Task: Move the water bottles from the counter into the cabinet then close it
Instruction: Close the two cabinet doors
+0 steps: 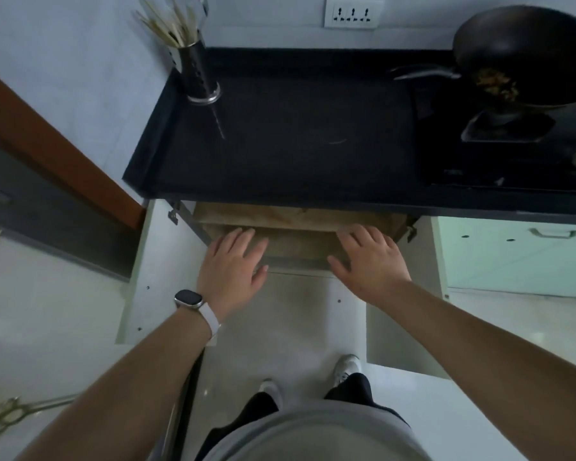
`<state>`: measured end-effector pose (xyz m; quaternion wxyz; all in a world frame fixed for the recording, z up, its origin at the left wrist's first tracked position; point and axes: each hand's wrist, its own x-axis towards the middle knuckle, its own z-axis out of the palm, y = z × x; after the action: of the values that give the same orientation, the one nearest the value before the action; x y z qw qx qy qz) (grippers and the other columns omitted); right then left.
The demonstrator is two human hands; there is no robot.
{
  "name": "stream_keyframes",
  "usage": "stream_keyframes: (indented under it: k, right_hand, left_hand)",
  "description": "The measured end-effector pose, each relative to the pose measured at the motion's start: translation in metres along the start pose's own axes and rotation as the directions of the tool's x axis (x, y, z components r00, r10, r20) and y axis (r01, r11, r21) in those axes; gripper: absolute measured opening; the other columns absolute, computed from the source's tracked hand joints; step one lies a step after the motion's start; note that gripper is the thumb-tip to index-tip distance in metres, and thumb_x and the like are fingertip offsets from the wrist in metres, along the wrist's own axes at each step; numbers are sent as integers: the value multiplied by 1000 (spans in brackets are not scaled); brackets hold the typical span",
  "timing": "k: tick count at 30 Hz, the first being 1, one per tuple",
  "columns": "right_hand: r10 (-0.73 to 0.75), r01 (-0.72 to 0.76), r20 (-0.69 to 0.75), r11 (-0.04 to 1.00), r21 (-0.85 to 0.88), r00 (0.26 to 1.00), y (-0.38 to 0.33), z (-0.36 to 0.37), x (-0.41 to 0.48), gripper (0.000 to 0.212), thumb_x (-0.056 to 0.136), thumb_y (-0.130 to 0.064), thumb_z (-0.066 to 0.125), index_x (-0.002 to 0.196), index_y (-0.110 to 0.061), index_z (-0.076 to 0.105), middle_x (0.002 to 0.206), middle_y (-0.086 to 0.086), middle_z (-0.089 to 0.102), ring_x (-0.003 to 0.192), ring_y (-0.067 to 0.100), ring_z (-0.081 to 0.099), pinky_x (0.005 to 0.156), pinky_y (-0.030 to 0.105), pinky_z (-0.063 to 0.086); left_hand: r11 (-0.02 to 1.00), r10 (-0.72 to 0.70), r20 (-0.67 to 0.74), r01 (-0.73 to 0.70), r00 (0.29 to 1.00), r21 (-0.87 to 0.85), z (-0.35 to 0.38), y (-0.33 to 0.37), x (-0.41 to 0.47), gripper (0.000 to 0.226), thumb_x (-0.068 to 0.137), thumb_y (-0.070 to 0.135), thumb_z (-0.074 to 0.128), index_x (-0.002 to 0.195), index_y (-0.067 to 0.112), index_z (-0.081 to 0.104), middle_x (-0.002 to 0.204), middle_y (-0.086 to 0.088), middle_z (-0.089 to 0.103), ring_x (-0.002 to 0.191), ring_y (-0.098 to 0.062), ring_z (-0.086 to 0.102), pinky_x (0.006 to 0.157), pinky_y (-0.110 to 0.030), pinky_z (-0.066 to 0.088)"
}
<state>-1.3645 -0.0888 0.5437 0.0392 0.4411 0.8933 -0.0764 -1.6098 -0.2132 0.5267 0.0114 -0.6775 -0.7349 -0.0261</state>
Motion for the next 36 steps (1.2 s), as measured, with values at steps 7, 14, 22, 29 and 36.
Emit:
stream_keyframes:
  k: [7,14,22,29,36]
  right_hand:
    - [225,-222,151,974,-37,962,12,55,-59,52,97,-54,36,138,-23,45,143,0,46,131,22,43,106,41,40]
    - [592,-611,244,792,2,768,37,84,-95,64,93,-49,47,146,-15,34,153,15,27,137,37,30,105,49,37]
    - [686,-710,279,703,-19,672,52,107,-105,66,92,-44,53,145,-11,34,152,18,26,136,39,28,104,50,36]
    - [700,-719,258,695,-27,666,56,111,-106,64,90,-42,55,145,-13,38,156,11,25,134,39,28,102,50,36]
    - [663,-689,279,725,-8,695,35,108,-101,57,90,-39,53,140,-13,44,148,8,35,131,38,30,99,48,37]
  left_hand:
    - [986,-165,202,169,965,-5,18,-72,-50,50,99,39,50,145,20,51,150,-9,50,140,-30,42,112,-48,37]
    - [893,-424,329,450,844,-4,33,-111,-99,54,100,41,50,149,18,45,157,-10,41,144,-32,34,112,-50,35]
    - [808,-552,458,582,697,89,50,-139,-138,55,100,40,48,150,16,41,160,-11,30,144,-34,29,108,-51,38]
    - [760,-572,507,649,645,32,67,-145,-143,57,99,36,53,151,15,41,165,-9,16,142,-38,29,107,-53,41]
    - [791,-540,472,612,697,1,73,-131,-135,51,98,32,55,145,12,48,157,-15,24,131,-40,35,103,-51,44]
